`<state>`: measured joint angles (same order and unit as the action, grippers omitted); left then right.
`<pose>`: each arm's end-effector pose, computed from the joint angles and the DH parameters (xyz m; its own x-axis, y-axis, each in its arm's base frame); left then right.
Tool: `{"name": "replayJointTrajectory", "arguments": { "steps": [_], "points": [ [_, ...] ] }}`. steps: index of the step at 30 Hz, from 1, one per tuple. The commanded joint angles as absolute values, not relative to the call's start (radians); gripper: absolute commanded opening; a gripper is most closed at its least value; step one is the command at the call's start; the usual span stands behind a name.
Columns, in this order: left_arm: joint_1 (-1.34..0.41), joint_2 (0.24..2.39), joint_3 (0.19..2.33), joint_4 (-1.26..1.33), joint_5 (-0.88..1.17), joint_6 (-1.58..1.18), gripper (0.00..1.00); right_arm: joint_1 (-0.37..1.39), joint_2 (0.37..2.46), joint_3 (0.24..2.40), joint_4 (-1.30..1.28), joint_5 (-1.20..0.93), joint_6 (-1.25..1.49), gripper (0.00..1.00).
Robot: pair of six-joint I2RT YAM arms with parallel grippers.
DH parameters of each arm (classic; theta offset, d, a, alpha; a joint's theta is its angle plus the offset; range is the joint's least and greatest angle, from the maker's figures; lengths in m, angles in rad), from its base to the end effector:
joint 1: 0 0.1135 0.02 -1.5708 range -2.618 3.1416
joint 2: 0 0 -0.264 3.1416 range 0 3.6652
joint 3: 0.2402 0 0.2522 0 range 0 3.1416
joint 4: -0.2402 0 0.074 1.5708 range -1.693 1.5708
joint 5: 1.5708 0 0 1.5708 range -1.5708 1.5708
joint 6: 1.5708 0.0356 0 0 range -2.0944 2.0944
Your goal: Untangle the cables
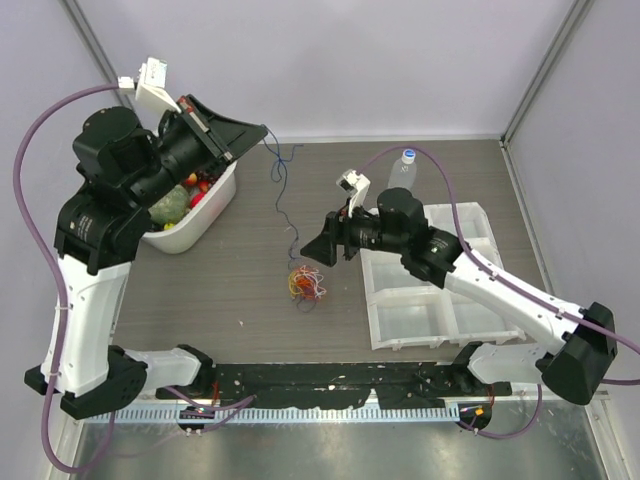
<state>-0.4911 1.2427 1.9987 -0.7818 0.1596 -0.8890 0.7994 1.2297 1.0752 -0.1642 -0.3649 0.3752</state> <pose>0.1570 -0.0904 0.5723 -0.4846 -0.6101 -0.6268 0.3641 0.5109 -0.7788 0.1894 0.2131 0.3503 -0.5352 -0.0594 -0.8426 -0.7629 0.4622 0.4520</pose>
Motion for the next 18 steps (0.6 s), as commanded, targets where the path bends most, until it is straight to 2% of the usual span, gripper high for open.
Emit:
{"name": "replayJointTrajectory", "arguments": {
  "steps": [1,7,12,18],
  "points": [
    [-0.494,1.265,2.120,-0.697,0.247,-0.951,0.00,0.807,1.256,0.988,0.087,-0.433,0.446,0.72],
    [-0.495,1.272,2.140,-0.577,0.285,-1.057,0.00,0.828,1.230,0.832,0.355,-0.362,0.508,0.71],
    [-0.495,1.316,2.244,-0.542,0.334,-1.100,0.00,0.876,1.265,0.795,0.446,-0.172,0.462,0.70],
    [-0.495,1.380,2.335,-0.454,0.367,-1.172,0.00,0.922,1.357,0.772,0.555,-0.099,0.431,0.69]
  ]
}}
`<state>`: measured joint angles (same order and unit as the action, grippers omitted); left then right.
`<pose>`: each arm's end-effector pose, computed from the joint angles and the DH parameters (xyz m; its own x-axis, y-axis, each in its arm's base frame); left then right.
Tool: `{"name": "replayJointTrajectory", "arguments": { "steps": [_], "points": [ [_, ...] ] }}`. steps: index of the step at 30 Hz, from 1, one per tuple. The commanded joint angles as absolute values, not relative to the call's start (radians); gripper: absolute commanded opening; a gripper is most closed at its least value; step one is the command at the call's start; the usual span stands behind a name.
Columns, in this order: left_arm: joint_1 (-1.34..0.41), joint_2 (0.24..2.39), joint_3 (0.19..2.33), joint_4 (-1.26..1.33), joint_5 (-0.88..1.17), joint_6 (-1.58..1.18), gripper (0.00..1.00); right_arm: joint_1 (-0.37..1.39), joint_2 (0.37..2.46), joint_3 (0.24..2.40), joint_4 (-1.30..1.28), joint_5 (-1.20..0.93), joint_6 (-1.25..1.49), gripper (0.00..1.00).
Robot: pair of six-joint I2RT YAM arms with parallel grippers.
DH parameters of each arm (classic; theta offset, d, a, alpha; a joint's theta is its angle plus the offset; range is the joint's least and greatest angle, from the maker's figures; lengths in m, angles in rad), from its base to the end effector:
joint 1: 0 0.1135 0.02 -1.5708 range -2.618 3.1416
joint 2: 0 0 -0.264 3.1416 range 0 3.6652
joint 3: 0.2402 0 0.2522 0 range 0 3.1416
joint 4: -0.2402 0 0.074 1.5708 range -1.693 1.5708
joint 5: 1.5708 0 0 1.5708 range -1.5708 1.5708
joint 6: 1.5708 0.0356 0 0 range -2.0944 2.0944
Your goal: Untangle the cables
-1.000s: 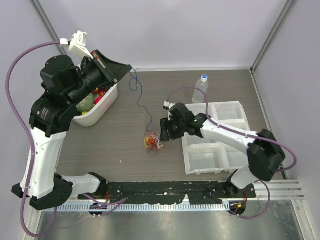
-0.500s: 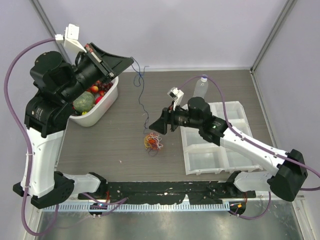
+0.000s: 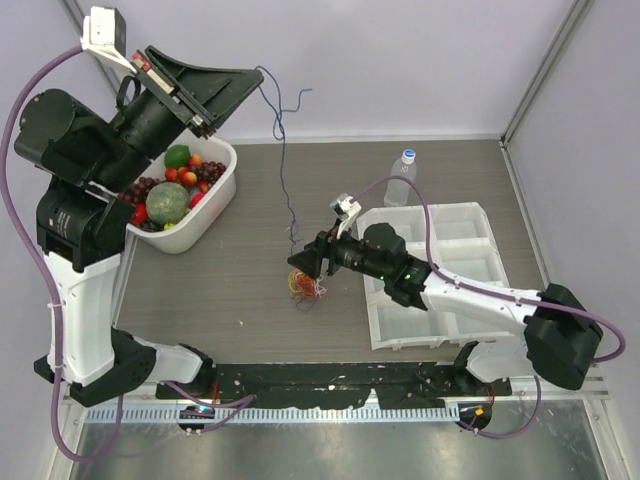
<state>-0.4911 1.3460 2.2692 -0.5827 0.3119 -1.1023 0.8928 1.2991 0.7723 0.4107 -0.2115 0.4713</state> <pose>0.1384 -0.0864 0.6384 -0.4951 -0.6982 -0.5171 0.5806 0.1768 -0.7947 0.1818 0.2377 0.2839 -0.4699 0.1243 -0.8739 -0.7620 0.4427 0.4727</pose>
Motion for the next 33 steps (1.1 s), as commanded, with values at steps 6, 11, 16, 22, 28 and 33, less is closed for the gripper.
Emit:
{"name": "replayJointTrajectory", "arguments": {
  "steps": [6,11,16,22,28,33],
  "points": [
    [-0.495,1.466,2.502,-0.456,0.385,-1.180,0.00,0.948,1.397,0.742,0.575,0.087,0.413,0.47],
    [-0.495,1.454,2.490,-0.422,0.374,-1.171,0.00,0.946,1.460,0.775,0.595,0.081,0.393,0.02],
    [-0.495,1.465,2.601,-0.468,0.345,-1.050,0.00,0.951,1.480,0.738,0.471,0.146,0.382,0.00],
    [-0.495,1.407,2.586,-0.453,0.252,-0.936,0.00,0.962,1.479,0.578,0.382,0.068,0.448,0.01],
    [-0.495,1.385,2.524,-0.547,0.236,-0.888,0.00,0.969,1.390,0.679,0.047,0.103,0.402,0.24],
    [-0.495,1.327,2.343,-0.701,0.112,-0.847,0.00,0.971,1.241,0.865,-0.311,0.221,0.411,0.58]
  ]
}}
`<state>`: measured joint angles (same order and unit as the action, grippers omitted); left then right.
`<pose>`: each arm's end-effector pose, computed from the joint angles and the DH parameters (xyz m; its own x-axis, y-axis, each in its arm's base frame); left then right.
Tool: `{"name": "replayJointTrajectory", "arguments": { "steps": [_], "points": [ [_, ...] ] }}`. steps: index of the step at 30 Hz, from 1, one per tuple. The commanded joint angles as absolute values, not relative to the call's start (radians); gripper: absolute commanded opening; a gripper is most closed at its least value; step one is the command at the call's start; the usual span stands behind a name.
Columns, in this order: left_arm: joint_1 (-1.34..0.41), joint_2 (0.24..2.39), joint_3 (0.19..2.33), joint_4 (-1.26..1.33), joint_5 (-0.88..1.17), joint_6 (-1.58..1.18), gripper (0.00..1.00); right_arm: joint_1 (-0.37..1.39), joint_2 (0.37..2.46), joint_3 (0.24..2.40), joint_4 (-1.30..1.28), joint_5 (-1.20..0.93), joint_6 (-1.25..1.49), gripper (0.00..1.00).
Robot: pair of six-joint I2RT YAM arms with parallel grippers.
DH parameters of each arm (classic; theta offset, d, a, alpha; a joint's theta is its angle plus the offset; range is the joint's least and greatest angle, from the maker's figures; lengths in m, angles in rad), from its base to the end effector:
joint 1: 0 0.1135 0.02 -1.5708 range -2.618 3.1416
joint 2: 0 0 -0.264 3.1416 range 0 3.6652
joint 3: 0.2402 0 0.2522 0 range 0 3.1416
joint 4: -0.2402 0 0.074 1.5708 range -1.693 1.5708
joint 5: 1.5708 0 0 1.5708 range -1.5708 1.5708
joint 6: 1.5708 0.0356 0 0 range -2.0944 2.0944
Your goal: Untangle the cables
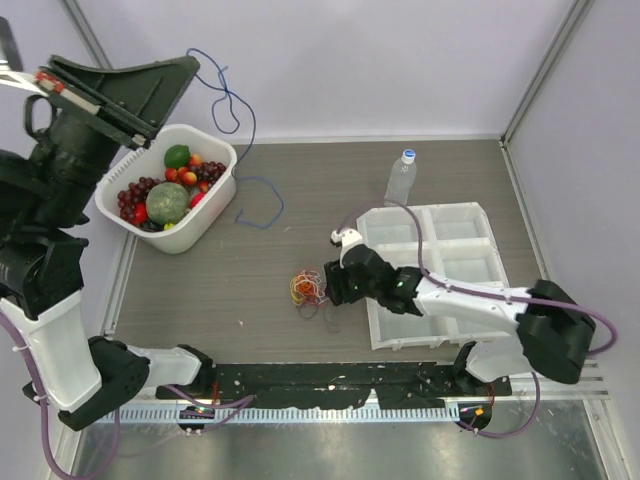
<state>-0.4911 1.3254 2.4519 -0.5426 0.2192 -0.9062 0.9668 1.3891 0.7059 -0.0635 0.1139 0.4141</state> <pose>0.0825 -0.0529 0.6765 -0.1885 -0.7705 -0.6089 0.7652 0.2734 -0.5828 0.1626 0.2285 0.1908 -0.6631 -0.2571 -0.7030 -0.5500 0.8044 0.2246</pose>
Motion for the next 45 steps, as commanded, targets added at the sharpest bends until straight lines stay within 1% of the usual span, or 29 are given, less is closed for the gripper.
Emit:
{"name": "replayJointTrajectory", "arguments": {
  "steps": [1,4,9,12,14,18,23,29,31,33,35,38,40,41,42,43,44,45],
  "points": [
    [-0.495,1.322,2.324,-0.745,0.088,-0.841,0.00,0.969,1.205,0.882,-0.334,0.216,0.407,0.61],
    [-0.495,1.305,2.220,-0.827,0.064,-0.830,0.00,0.969,1.131,0.951,-0.422,0.209,0.406,0.65],
    [-0.495,1.321,2.102,-0.913,0.178,-0.870,0.00,0.968,1.049,1.097,-0.442,0.161,0.413,0.68],
    [-0.495,1.306,2.004,-0.957,0.192,-0.929,0.00,0.968,1.061,1.207,-0.391,0.160,0.439,0.69],
    [-0.495,1.260,1.894,-0.919,0.198,-0.982,0.00,0.968,1.089,1.253,-0.329,0.146,0.472,0.69],
    [-0.495,1.232,1.781,-0.893,0.209,-1.058,0.00,0.968,1.159,1.348,-0.252,0.143,0.500,0.69],
    [-0.495,1.255,1.755,-0.942,0.250,-1.092,0.00,0.969,1.262,1.477,-0.294,0.104,0.445,0.66],
    [-0.495,1.258,1.750,-0.920,0.278,-1.117,0.00,0.968,1.296,1.457,-0.275,0.074,0.426,0.61],
    [-0.494,1.256,1.737,-0.914,0.291,-1.123,0.00,0.968,1.301,1.445,-0.261,0.075,0.434,0.52],
    [-0.495,1.252,1.718,-0.893,0.310,-1.137,0.00,0.968,1.301,1.427,-0.242,0.081,0.443,0.48],
    [-0.495,1.246,1.692,-0.873,0.324,-1.150,0.00,0.968,1.295,1.410,-0.221,0.086,0.460,0.38],
    [-0.495,1.238,1.686,-0.870,0.316,-1.154,0.00,0.968,1.292,1.384,-0.193,0.078,0.479,0.33],
    [-0.495,1.238,1.687,-0.868,0.314,-1.152,0.00,0.968,1.295,1.382,-0.192,0.064,0.482,0.25],
    [-0.495,1.238,1.689,-0.867,0.316,-1.152,0.00,0.968,1.295,1.379,-0.192,0.066,0.482,0.13],
    [-0.494,1.241,1.690,-0.865,0.319,-1.149,0.00,0.968,1.295,1.376,-0.192,0.069,0.482,0.08],
    [-0.495,1.241,1.693,-0.867,0.321,-1.141,0.00,0.968,1.289,1.373,-0.192,0.080,0.485,0.01],
    [-0.495,1.243,1.697,-0.873,0.321,-1.131,0.00,0.968,1.284,1.367,-0.192,0.089,0.486,0.01],
    [-0.495,1.243,1.703,-0.880,0.315,-1.123,0.04,0.968,1.275,1.361,-0.192,0.110,0.486,0.01]
  ]
}}
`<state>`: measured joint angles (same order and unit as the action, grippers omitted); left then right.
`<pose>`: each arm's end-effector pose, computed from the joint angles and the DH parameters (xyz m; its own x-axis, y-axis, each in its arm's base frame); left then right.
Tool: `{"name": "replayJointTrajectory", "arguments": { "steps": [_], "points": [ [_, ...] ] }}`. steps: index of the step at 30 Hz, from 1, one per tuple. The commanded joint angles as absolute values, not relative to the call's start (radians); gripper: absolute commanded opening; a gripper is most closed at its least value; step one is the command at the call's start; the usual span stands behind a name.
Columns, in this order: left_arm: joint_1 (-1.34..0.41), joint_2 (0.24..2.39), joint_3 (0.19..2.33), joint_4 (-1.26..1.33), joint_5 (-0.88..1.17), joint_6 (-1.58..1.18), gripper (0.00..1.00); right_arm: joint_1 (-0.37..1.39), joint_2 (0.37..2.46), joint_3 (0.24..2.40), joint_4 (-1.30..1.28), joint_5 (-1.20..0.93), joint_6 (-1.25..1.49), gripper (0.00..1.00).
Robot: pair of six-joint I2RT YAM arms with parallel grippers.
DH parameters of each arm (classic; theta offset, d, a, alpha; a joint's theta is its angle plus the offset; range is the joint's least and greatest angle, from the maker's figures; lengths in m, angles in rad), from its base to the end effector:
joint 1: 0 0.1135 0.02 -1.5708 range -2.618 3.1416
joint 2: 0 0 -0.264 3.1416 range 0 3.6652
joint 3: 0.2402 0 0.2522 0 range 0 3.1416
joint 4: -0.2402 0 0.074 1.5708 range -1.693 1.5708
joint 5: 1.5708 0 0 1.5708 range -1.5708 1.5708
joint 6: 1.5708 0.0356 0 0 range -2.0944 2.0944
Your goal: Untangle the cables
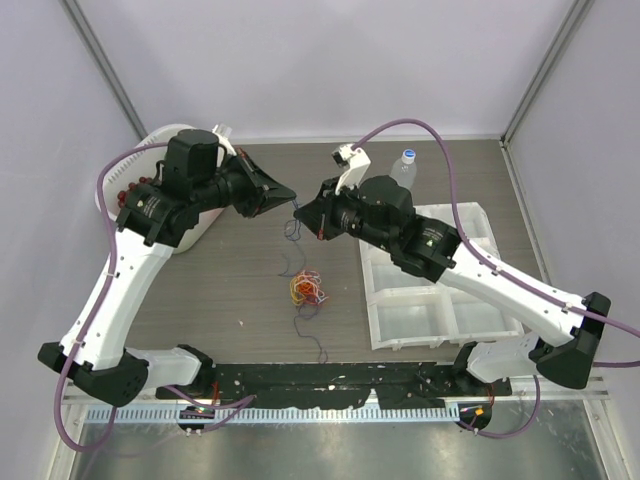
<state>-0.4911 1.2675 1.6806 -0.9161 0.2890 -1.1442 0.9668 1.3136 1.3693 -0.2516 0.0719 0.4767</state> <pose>0.2035 -0.1203 0.4666 -0.7879 -0.5682 -0.2375 -0.1088 0.5080 -0.8545 0.1733 0.2467 0.4210 -0.4566 0.1442 -0.8779 -0.6431 0.6284 0.4377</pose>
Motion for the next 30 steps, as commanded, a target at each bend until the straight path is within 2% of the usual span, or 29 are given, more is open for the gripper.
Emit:
{"name": "replayJointTrajectory", "arguments": {
  "steps": [1,3,5,6,7,10,17,22,30],
  "points": [
    [-0.495,1.243,1.709,-0.893,0.307,-1.118,0.09,0.969,1.267,1.352,-0.195,0.126,0.485,0.00],
    [-0.495,1.244,1.721,-0.914,0.293,-1.094,0.24,0.968,1.229,1.332,-0.207,0.173,0.483,0.01],
    [-0.494,1.241,1.741,-0.946,0.261,-1.075,0.49,0.968,1.192,1.315,-0.241,0.273,0.491,0.01],
    [-0.494,1.239,1.746,-0.960,0.238,-1.066,0.57,0.968,1.180,1.306,-0.274,0.306,0.495,0.01],
    [-0.494,1.232,1.746,-0.963,0.224,-1.052,0.62,0.966,1.152,1.301,-0.294,0.365,0.499,0.01],
    [-0.491,1.210,1.730,-0.959,0.201,-1.023,0.71,0.966,1.092,1.289,-0.426,0.460,0.528,0.01],
    [-0.489,1.183,1.635,-0.901,0.233,-1.031,0.73,0.968,0.905,1.267,-0.768,0.502,0.713,0.01],
    [-0.489,1.184,1.546,-0.825,0.287,-1.071,0.82,0.966,0.763,1.223,-0.975,0.463,0.862,0.01],
    [-0.497,1.216,1.482,-0.729,0.362,-1.131,0.84,0.966,0.627,1.010,-1.012,0.431,1.005,0.01]
  ]
}}
